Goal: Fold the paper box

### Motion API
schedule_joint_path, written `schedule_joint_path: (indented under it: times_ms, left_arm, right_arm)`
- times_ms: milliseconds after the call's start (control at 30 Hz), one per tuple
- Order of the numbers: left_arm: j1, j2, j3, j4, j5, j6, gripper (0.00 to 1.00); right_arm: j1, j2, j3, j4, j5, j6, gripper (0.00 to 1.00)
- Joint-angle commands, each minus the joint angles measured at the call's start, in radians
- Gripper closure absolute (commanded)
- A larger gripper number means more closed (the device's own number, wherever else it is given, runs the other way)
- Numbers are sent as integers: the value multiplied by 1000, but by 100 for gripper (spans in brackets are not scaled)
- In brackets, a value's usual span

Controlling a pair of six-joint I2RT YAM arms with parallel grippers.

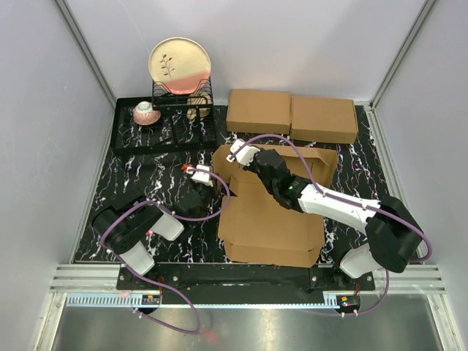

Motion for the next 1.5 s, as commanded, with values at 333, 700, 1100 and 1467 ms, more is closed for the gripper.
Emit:
schedule_joint_path:
  times_ms: [333,700,1100,1467]
  left_arm:
    - [8,55,129,323,160,19,100]
    - [65,74,181,328,223,-21,98]
    - [88,74,143,346,237,-105,92]
    - [37,1,120,346,278,-131,93]
  right_arm:
    - [89,40,77,-147,312,201,100]
    - [115,143,235,-378,407,463,100]
    - [117,221,301,-458,438,573,100]
    - [120,267,315,-497,547,621,100]
